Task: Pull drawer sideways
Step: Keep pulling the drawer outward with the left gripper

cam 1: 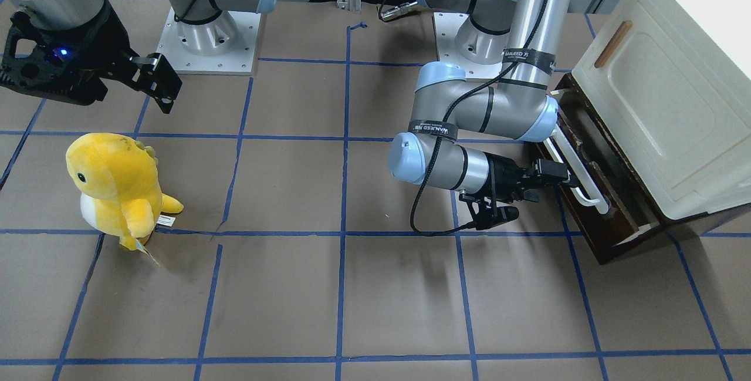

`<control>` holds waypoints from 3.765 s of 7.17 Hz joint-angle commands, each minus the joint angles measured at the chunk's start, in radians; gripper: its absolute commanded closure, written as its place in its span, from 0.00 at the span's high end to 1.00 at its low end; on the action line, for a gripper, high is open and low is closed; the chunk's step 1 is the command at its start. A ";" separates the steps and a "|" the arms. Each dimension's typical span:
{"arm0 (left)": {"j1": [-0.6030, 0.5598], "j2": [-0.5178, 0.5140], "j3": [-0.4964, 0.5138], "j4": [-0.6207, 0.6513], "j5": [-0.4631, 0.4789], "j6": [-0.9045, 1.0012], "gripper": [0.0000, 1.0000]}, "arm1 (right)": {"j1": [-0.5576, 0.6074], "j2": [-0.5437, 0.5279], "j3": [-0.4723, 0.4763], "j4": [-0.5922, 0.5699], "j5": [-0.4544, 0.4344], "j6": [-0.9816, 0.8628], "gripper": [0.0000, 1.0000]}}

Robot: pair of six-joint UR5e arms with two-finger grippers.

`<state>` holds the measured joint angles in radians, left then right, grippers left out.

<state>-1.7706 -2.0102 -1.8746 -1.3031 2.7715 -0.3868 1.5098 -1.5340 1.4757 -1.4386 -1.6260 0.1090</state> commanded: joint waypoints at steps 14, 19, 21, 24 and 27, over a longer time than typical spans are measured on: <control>0.023 0.042 -0.093 -0.010 0.000 -0.023 0.40 | 0.001 0.000 0.000 0.000 0.000 0.000 1.00; 0.031 0.090 -0.093 -0.061 0.000 -0.017 0.40 | 0.001 0.000 0.000 0.000 0.000 0.000 1.00; 0.033 0.088 -0.093 -0.061 0.000 -0.018 0.40 | 0.001 0.000 0.000 0.000 0.000 0.000 1.00; 0.033 0.068 -0.081 -0.061 0.000 -0.021 0.40 | 0.001 0.000 0.000 0.000 0.000 0.000 1.00; 0.033 0.064 -0.083 -0.061 0.000 -0.023 0.38 | 0.001 0.000 0.000 0.000 0.000 0.000 1.00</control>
<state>-1.7380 -1.9449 -1.9587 -1.3637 2.7719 -0.4101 1.5110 -1.5339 1.4757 -1.4389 -1.6260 0.1089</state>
